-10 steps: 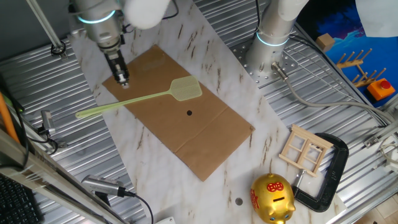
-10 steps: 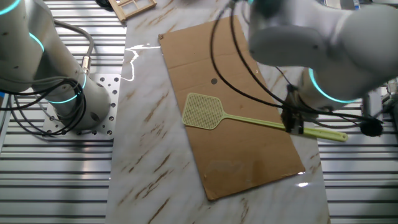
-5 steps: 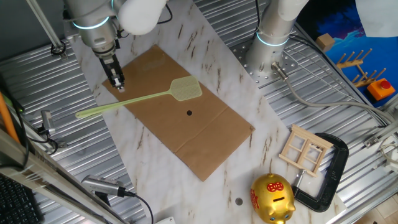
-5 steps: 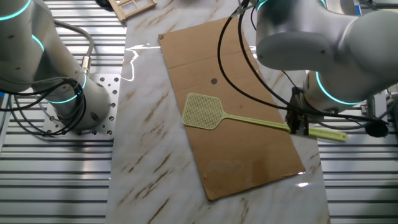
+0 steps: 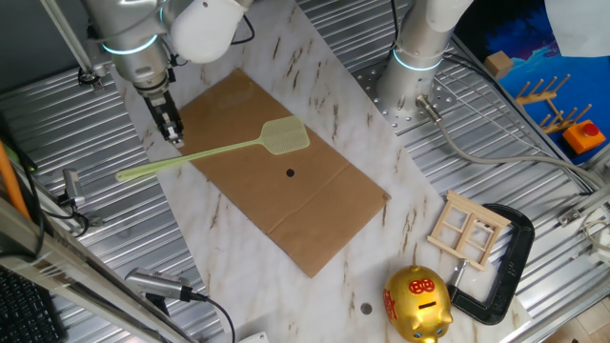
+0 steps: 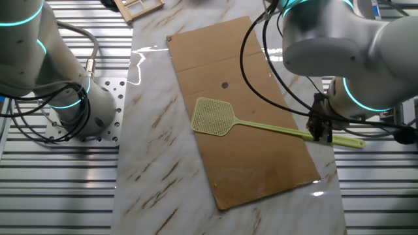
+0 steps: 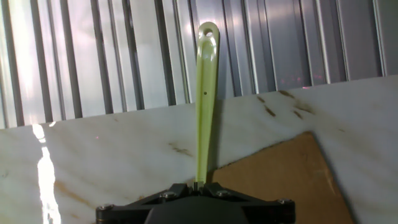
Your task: Swat with a flyswatter
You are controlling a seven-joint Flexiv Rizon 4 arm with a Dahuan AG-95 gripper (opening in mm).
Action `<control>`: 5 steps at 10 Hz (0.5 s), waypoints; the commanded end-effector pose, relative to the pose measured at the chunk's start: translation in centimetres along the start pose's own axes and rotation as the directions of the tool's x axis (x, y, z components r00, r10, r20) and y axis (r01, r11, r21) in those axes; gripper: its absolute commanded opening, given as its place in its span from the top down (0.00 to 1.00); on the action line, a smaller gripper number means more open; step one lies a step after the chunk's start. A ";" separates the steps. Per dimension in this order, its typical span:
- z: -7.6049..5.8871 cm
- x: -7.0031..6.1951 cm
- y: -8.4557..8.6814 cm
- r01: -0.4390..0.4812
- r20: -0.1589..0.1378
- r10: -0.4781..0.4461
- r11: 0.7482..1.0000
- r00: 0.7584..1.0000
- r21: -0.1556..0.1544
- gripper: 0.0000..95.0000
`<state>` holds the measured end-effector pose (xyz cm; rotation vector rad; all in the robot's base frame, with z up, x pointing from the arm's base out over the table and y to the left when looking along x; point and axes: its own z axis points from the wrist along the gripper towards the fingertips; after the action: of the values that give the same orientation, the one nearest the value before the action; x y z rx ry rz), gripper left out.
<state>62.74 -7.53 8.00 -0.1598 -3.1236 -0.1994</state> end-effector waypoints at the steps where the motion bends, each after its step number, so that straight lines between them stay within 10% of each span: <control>1: 0.0 0.0 0.0 0.014 -0.001 -0.014 1.000 1.000 -0.001 1.00; 5: -0.4 0.1 0.0 0.020 -0.019 -0.020 1.000 1.000 0.007 1.00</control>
<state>62.59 -7.57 8.49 -0.1258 -3.1047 -0.1901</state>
